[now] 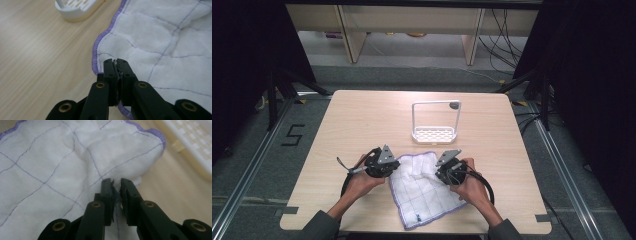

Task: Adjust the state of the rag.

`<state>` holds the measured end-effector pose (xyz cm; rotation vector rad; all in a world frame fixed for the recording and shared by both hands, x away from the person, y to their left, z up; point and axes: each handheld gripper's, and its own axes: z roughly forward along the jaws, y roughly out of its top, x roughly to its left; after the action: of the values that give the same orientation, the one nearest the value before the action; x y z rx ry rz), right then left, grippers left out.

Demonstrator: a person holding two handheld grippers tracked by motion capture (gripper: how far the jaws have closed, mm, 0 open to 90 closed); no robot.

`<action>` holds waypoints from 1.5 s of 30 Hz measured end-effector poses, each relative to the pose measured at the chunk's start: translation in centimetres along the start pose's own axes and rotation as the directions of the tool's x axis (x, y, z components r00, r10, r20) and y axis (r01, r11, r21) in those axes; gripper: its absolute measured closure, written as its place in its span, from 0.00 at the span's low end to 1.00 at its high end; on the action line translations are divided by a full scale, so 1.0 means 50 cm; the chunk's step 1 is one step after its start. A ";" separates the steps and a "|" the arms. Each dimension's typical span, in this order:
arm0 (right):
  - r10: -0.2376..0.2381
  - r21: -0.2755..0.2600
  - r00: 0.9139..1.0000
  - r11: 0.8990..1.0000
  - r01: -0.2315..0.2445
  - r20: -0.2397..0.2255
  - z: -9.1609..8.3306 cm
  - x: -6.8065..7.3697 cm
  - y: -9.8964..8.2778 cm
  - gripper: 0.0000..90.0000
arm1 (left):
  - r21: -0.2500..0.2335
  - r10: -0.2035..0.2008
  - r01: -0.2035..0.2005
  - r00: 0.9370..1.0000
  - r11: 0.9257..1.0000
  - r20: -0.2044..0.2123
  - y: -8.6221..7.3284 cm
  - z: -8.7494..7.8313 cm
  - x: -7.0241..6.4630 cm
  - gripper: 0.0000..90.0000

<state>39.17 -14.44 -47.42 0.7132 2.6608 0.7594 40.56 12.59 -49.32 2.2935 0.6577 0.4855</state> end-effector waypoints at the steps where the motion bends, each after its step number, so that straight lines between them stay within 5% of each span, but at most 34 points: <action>1: 0.001 -0.005 1.000 1.000 -0.001 -0.009 0.007 0.000 -0.005 0.89 | 0.006 -0.007 0.007 1.000 1.000 0.005 -0.007 0.000 -0.002 0.96; 3: 0.075 -0.011 0.997 0.997 -0.076 -0.030 -0.003 0.000 -0.008 0.85 | 0.007 -0.002 0.002 1.000 1.000 0.012 -0.013 -0.004 -0.003 0.96; 7: 0.131 -0.075 0.988 0.988 -0.137 -0.087 -0.028 -0.015 -0.006 0.79 | 0.012 0.007 -0.007 1.000 1.000 0.011 -0.027 -0.021 -0.004 0.96; 8: 0.142 -0.083 0.987 0.985 -0.148 -0.077 -0.035 -0.027 -0.003 0.75 | 0.011 -0.014 0.014 1.000 1.000 0.006 -0.028 -0.019 -0.005 0.96; 10: 0.174 -0.108 0.984 0.978 -0.178 -0.040 -0.041 -0.044 0.002 0.72 | 0.017 0.008 -0.008 1.000 1.000 0.010 -0.027 -0.019 -0.002 0.95; 12: 0.226 -0.125 0.974 0.966 -0.228 -0.029 -0.044 -0.066 0.007 0.70 | 0.019 -0.002 0.002 1.000 1.000 0.008 -0.027 -0.016 -0.003 0.95; 15: 0.248 -0.110 0.969 0.963 -0.247 -0.010 -0.035 -0.095 0.009 0.69 | 0.011 -0.009 0.009 1.000 1.000 0.005 -0.027 -0.016 -0.003 0.95; 16: 0.281 -0.106 0.959 0.954 -0.282 -0.024 -0.030 -0.096 0.009 0.69 | 0.014 -0.002 0.002 1.000 1.000 0.011 -0.027 -0.016 0.000 0.95; 19: 0.271 -0.066 0.962 0.960 -0.273 -0.036 -0.010 -0.110 0.006 0.68 | 0.021 -0.004 0.004 1.000 1.000 0.003 -0.027 -0.013 0.003 0.95; 23: 0.223 -0.011 0.973 0.974 -0.224 -0.061 0.028 -0.093 0.009 0.65 | 0.014 -0.019 0.019 1.000 1.000 0.008 -0.029 -0.010 0.003 0.95; 29: 0.164 0.037 0.986 0.986 -0.163 -0.038 0.052 -0.068 0.013 0.60 | 0.020 -0.018 0.018 1.000 1.000 0.007 -0.030 -0.010 0.003 0.95; 34: 0.199 0.055 0.979 0.979 -0.196 -0.044 0.059 -0.064 0.011 0.69 | 0.018 -0.022 0.022 1.000 1.000 0.010 -0.031 -0.009 0.003 0.95; 36: 0.230 0.049 0.970 0.973 -0.227 -0.082 0.057 -0.064 0.007 0.80 | 0.014 -0.004 0.004 1.000 1.000 0.012 -0.031 -0.012 0.005 0.95; 39: 0.213 0.015 0.967 0.977 -0.214 -0.142 0.056 -0.069 -0.002 0.95 | 0.004 -0.013 0.013 1.000 1.000 0.011 -0.029 -0.014 0.005 0.96; 42: 0.227 -0.016 0.966 0.973 -0.231 -0.125 0.036 -0.073 -0.002 0.99 | -0.036 -0.025 0.025 1.000 0.999 0.009 -0.020 -0.031 0.007 0.96; 45: 0.218 -0.094 0.973 0.970 -0.225 -0.072 -0.030 -0.075 0.003 0.99 | -0.078 -0.010 0.009 1.000 0.997 -0.013 0.002 -0.060 0.011 0.96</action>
<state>41.80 -16.95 -45.61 0.9863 2.6020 0.9817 39.55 14.38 -47.09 2.2146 0.6447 0.5131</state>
